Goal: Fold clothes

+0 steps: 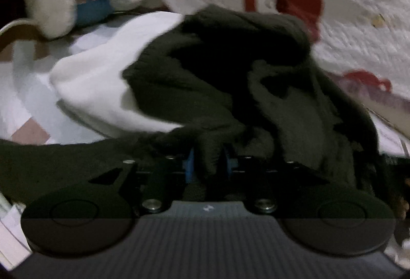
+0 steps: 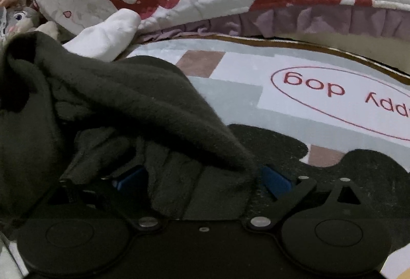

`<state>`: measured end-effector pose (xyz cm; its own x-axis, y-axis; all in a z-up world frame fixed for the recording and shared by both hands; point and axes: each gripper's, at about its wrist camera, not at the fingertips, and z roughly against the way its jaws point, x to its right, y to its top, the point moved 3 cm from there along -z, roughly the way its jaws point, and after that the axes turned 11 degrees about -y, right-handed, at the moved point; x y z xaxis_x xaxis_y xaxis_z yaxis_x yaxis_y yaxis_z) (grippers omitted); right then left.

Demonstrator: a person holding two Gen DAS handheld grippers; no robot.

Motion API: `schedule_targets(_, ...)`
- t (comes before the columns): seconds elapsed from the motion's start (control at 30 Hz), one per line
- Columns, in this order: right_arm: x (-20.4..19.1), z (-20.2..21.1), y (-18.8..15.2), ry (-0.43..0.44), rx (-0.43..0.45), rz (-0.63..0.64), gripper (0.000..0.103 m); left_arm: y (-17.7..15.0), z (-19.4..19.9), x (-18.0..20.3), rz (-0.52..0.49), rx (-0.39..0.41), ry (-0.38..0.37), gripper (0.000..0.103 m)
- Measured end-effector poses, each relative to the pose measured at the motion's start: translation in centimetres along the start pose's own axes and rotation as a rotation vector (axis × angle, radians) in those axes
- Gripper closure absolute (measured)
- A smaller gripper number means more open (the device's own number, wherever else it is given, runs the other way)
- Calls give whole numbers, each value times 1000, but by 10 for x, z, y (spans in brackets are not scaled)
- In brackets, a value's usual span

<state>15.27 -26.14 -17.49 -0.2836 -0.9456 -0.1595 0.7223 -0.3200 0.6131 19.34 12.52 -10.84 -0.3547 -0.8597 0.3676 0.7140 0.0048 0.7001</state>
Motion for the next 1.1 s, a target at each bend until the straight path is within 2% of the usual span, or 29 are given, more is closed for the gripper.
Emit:
schedule_targets(0.03, -1, -2, 0, -1, 9, 11, 10, -1, -2, -8, 57, -6, -24, 47)
schedule_targets(0.07, -1, -3, -1, 0, 17, 22, 25, -2, -5, -15, 108, -11, -43, 42)
schedule_targets(0.1, -1, -1, 0, 21, 17, 37, 52, -4, -8, -20, 137, -14, -46, 37)
schedule_targets(0.13, -2, 3, 3, 21, 15, 51, 68, -7, -12, -26, 166, -18, -48, 26)
schedule_targets(0.17, -3, 7, 5, 18, 14, 67, 84, -9, -15, -31, 194, -24, -51, 19)
schedule_targets(0.2, -8, 14, 7, -32, 22, 101, 84, -11, -19, -35, 222, -39, -59, 15)
schedule_targets(0.27, -15, 32, 7, -60, 60, 149, 86, -13, -21, -40, 271, -50, -97, 21)
schedule_targets(0.3, -18, 42, 7, -68, 80, 168, 87, -13, -19, -40, 275, -47, -108, 43)
schedule_targets(0.33, -18, 50, 7, -89, 109, 190, 87, -11, -16, -33, 230, -49, -94, 67)
schedule_targets(0.43, -11, 71, 11, -172, 192, 246, 90, -7, -6, -12, 95, -55, -51, 87)
schedule_targets(0.47, -6, 76, 14, -201, 213, 252, 90, -6, -2, -6, 58, -55, -41, 90)
schedule_targets(0.5, -2, 81, 16, -230, 233, 256, 92, -5, 3, -2, 58, -44, -46, 96)
schedule_targets(0.63, 18, 98, 24, -278, 280, 228, 92, -4, 12, 9, 7, -8, -26, 100)
schedule_targets(0.73, 15, 114, 26, -341, 346, 307, 93, -4, 20, 15, -47, 20, -7, 100)
schedule_targets(0.8, 14, 138, 30, -408, 437, 346, 93, -3, 26, 18, -76, 39, 0, 101)
schedule_targets(0.83, 15, 155, 30, -441, 490, 352, 93, 1, 31, 21, -56, 45, -25, 102)
schedule_targets(0.87, 18, 173, 32, -470, 533, 344, 93, 5, 38, 24, -23, 54, -67, 103)
schedule_targets(0.93, 30, 208, 37, -528, 597, 301, 93, 9, 61, 30, 157, 93, -339, 103)
schedule_targets(0.97, 41, 222, 40, -562, 603, 275, 93, 10, 72, 34, 210, 112, -457, 103)
schedule_targets(1.03, 63, 244, 46, -647, 603, 217, 100, 10, 78, 57, 46, 128, -395, 103)
schedule_targets(1.07, 78, 250, 47, -707, 600, 192, 98, 9, 79, 66, -26, 129, -360, 103)
schedule_targets(1.1, 82, 245, 42, -680, 566, 176, 96, 4, 69, 67, -56, 101, -310, 101)
